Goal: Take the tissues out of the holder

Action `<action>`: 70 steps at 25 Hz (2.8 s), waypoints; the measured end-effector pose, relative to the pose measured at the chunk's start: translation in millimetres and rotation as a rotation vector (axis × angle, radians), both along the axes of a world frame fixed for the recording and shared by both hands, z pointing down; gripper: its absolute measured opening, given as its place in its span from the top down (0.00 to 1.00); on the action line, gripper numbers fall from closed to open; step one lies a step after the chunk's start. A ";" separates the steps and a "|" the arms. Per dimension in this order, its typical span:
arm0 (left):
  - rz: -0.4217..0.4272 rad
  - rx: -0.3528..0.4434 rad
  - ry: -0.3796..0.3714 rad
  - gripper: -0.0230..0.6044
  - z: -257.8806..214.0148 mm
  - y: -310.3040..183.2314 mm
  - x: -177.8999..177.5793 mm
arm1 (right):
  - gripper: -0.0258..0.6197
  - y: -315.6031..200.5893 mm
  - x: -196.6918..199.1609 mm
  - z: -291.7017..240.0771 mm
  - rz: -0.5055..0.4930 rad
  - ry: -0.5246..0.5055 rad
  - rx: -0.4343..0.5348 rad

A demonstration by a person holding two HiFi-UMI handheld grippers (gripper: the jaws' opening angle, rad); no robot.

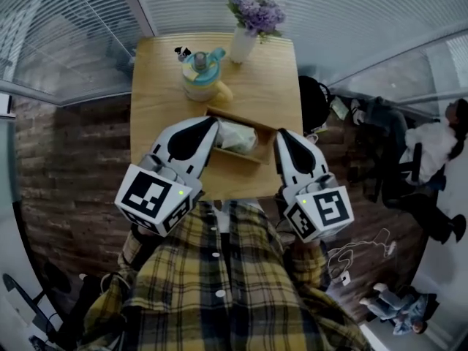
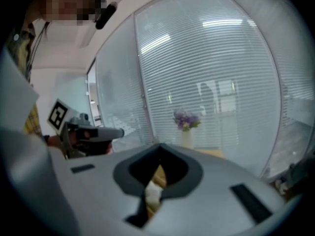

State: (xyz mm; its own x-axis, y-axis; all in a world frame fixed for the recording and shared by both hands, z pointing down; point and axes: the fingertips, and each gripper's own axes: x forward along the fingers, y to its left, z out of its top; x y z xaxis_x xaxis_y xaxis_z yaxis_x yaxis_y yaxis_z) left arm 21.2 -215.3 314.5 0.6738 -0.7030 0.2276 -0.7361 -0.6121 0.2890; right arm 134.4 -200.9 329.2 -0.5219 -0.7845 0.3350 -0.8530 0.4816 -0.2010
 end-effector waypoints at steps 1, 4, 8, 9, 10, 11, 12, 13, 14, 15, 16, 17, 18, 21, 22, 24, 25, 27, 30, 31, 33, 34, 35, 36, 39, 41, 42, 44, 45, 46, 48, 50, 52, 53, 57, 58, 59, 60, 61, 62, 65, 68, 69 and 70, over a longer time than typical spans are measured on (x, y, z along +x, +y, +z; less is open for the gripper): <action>-0.012 0.002 -0.001 0.95 -0.7 -2.2 1.4 | 0.94 -3.3 0.3 -1.1 -0.019 -0.002 0.005; -0.042 0.003 -0.001 0.95 -0.8 -8.0 4.4 | 0.94 -12.3 1.0 -3.2 -0.062 -0.014 0.014; -0.073 0.002 0.002 0.95 -0.7 -14.6 4.9 | 0.94 -22.3 1.6 -2.4 -0.092 -0.019 0.010; -0.080 0.002 0.003 0.95 -1.0 -16.1 4.7 | 0.94 -24.0 1.0 -1.9 -0.103 -0.016 0.008; -0.087 0.003 0.003 0.95 -1.3 -17.4 4.5 | 0.94 -25.5 0.5 -1.4 -0.113 -0.012 0.005; -0.094 0.003 0.003 0.95 -1.4 -18.5 4.4 | 0.94 -26.9 0.1 -0.9 -0.122 -0.006 0.004; -0.099 0.003 0.002 0.95 -1.4 -19.3 4.3 | 0.94 -28.1 -0.2 -0.5 -0.128 0.002 0.004; -0.104 0.002 0.001 0.95 -1.2 -19.8 4.4 | 0.94 -29.1 -0.4 -0.2 -0.134 0.011 0.006; -0.108 0.001 0.000 0.95 -0.8 -20.2 4.5 | 0.94 -30.0 -0.6 0.1 -0.139 0.021 0.008; -0.112 0.000 -0.001 0.95 -0.1 -20.3 4.6 | 0.94 -30.8 -0.9 0.7 -0.144 0.030 0.009; -0.116 -0.002 -0.001 0.95 0.7 -20.4 4.8 | 0.94 -31.3 -1.3 1.6 -0.150 0.037 0.009; -0.119 -0.003 -0.001 0.95 1.7 -20.3 4.8 | 0.93 -31.5 -1.8 2.7 -0.157 0.040 0.006; -0.122 -0.004 -0.001 0.95 2.7 -20.1 4.7 | 0.91 -31.4 -2.7 3.9 -0.166 0.040 0.002; -0.131 -0.007 -0.003 0.95 4.0 -19.3 2.9 | 0.88 -29.9 -6.0 6.2 -0.194 0.035 -0.012; -0.133 -0.008 -0.003 0.95 3.8 -19.0 2.3 | 0.87 -29.3 -6.7 6.1 -0.200 0.034 -0.014; -0.136 -0.010 -0.004 0.95 3.5 -18.2 1.5 | 0.85 -28.3 -7.1 5.1 -0.205 0.030 -0.015; -0.137 -0.010 -0.005 0.95 3.4 -17.7 1.5 | 0.84 -27.7 -7.0 4.7 -0.208 0.029 -0.015; -0.137 -0.010 -0.006 0.95 2.7 -16.9 2.1 | 0.82 -26.9 -6.6 4.5 -0.214 0.029 -0.018; -0.134 -0.009 -0.006 0.95 1.6 -15.9 3.5 | 0.78 -25.6 -6.6 4.8 -0.230 0.038 -0.025; -0.132 -0.009 -0.005 0.95 1.9 -15.8 3.9 | 0.76 -25.0 -6.9 5.9 -0.238 0.046 -0.028; -0.131 -0.009 -0.004 0.95 3.4 -16.7 3.9 | 0.74 -23.9 -8.4 11.0 -0.263 0.076 -0.037; -0.131 -0.009 -0.004 0.95 4.1 -17.6 3.6 | 0.72 -23.6 -9.4 14.4 -0.276 0.092 -0.044; -0.133 -0.009 -0.004 0.95 4.5 -18.5 3.3 | 0.72 -23.3 -10.5 17.7 -0.289 0.105 -0.052; -0.134 -0.010 -0.003 0.95 4.8 -19.0 3.1 | 0.71 -23.0 -11.3 20.6 -0.299 0.114 -0.062; -0.137 -0.013 -0.002 0.95 5.6 -18.4 2.2 | 0.71 -22.5 -11.6 27.8 -0.317 0.146 -0.096; -0.141 -0.017 -0.001 0.95 6.8 -17.9 0.1 | 0.71 -21.1 -11.7 34.9 -0.341 0.169 -0.112; -0.143 -0.020 -0.001 0.95 7.7 -17.7 -1.0 | 0.71 -20.5 -12.1 38.6 -0.352 0.183 -0.122; -0.148 -0.024 0.000 0.95 9.8 -17.1 -2.6 | 0.71 -18.2 -13.4 47.5 -0.387 0.215 -0.140; -0.151 -0.026 0.000 0.95 10.9 -16.7 -3.2 | 0.71 -16.4 -14.2 52.9 -0.411 0.231 -0.150; -0.153 -0.027 0.001 0.95 11.8 -16.4 -3.9 | 0.71 -14.4 -15.2 58.6 -0.434 0.245 -0.163; -0.156 -0.032 0.003 0.95 14.0 -15.9 -5.6 | 0.71 -10.7 -17.6 69.9 -0.475 0.269 -0.193; -0.159 -0.039 0.006 0.95 16.8 -15.5 -7.0 | 0.71 -7.5 -19.1 81.0 -0.508 0.298 -0.215; -0.163 -0.045 0.010 0.95 19.4 -15.0 -8.1 | 0.71 -4.6 -19.5 92.0 -0.536 0.334 -0.233; -0.166 -0.048 0.012 0.95 20.7 -14.7 -8.8 | 0.71 -3.2 -19.7 97.1 -0.550 0.349 -0.242; -0.179 -0.068 0.014 0.95 28.5 -14.3 -14.4 | 0.71 0.7 -21.7 116.6 -0.587 0.373 -0.288; -0.183 -0.075 0.015 0.95 30.7 -13.8 -16.1 | 0.71 1.7 -22.4 121.9 -0.593 0.369 -0.306; -0.186 -0.081 0.015 0.95 32.8 -12.8 -17.4 | 0.71 3.2 -22.9 127.6 -0.599 0.368 -0.324; -0.190 -0.086 0.015 0.95 34.6 -11.6 -18.5 | 0.71 5.1 -23.0 133.8 -0.609 0.374 -0.342; -0.194 -0.091 0.015 0.95 36.3 -10.3 -19.4 | 0.71 7.3 -23.0 140.4 -0.621 0.388 -0.357; -0.198 -0.097 0.015 0.95 38.1 -9.1 -20.5 | 0.71 9.6 -23.1 147.5 -0.636 0.409 -0.369; -0.213 -0.112 0.012 0.95 44.2 -6.1 -25.8 | 0.71 15.6 -24.5 167.8 -0.678 0.463 -0.403; -0.230 -0.122 0.010 0.95 48.4 -4.1 -31.9 | 0.71 18.0 -26.4 181.9 -0.697 0.483 -0.429; -0.236 -0.125 0.010 0.95 49.5 -3.5 -33.8 | 0.71 18.4 -26.9 185.4 -0.701 0.488 -0.434; -0.241 -0.129 0.010 0.95 50.6 -2.7 -35.6 | 0.71 18.9 -27.3 188.6 -0.704 0.495 -0.438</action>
